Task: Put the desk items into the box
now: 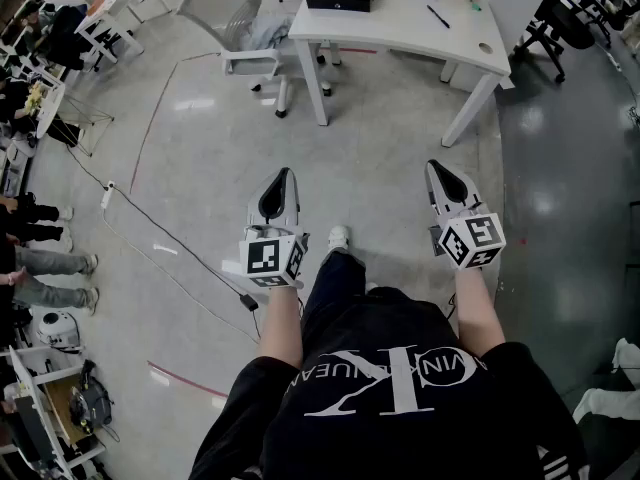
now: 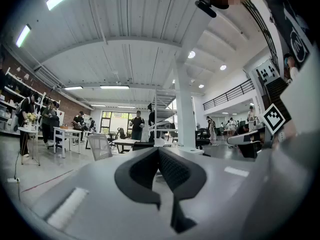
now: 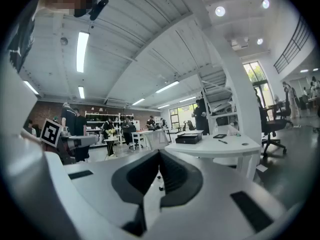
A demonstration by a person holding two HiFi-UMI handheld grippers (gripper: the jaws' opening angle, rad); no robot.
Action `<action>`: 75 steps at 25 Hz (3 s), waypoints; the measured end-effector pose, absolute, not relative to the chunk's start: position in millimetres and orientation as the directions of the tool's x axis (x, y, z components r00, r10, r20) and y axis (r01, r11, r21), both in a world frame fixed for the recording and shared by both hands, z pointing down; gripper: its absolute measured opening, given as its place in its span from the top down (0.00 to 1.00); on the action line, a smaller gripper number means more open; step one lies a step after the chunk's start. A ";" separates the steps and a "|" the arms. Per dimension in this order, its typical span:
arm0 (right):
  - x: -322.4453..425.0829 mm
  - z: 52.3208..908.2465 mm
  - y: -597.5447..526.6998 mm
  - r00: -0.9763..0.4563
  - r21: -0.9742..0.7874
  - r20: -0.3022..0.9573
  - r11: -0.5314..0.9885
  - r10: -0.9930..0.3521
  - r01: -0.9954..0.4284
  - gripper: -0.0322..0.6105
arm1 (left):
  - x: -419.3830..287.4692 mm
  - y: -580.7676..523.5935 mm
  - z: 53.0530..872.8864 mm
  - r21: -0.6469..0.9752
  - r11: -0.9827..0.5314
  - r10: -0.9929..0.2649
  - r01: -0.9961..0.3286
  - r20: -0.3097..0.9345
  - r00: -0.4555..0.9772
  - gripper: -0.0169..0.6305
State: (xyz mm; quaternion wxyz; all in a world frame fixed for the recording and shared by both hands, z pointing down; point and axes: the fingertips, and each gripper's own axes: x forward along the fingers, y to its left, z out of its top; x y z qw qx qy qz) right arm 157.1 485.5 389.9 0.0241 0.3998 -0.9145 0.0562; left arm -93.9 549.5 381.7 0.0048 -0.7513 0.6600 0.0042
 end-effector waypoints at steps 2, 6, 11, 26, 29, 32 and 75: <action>154.0 393.7 479.2 -0.679 -0.084 0.093 0.674 -0.728 -0.734 0.93 | -98.2 541.7 384.9 -0.001 -0.125 -0.992 -0.992 -0.011 0.125 0.96; 152.8 394.9 461.6 -0.672 -0.085 0.095 0.667 -0.734 -0.740 0.93 | -101.3 522.8 383.7 -0.002 -0.130 -0.991 -0.992 -0.015 0.130 0.96; 143.9 396.7 440.1 -0.668 -0.085 0.098 0.663 -0.738 -0.744 0.93 | -109.7 500.7 387.9 -0.011 -0.141 -0.990 -0.990 -0.009 0.141 0.96; 114.9 403.8 368.5 -0.669 -0.069 0.136 0.667 -0.730 -0.742 0.92 | -134.7 427.5 391.8 0.009 -0.139 -0.990 -0.990 0.022 0.139 0.96; 108.0 404.5 355.8 -0.666 -0.054 0.147 0.666 -0.731 -0.744 0.92 | -139.0 412.2 392.0 0.013 -0.148 -0.989 -0.989 0.024 0.148 0.96; 101.2 404.8 342.9 -0.662 -0.063 0.150 0.662 -0.734 -0.747 0.92 | -144.0 396.2 391.7 0.015 -0.162 -0.986 -0.987 0.028 0.162 0.96; 103.4 407.0 129.0 -0.595 -0.073 0.153 0.592 -0.789 -0.803 0.87 | -127.8 156.0 398.8 0.039 -0.310 -0.950 -0.950 0.020 0.311 0.96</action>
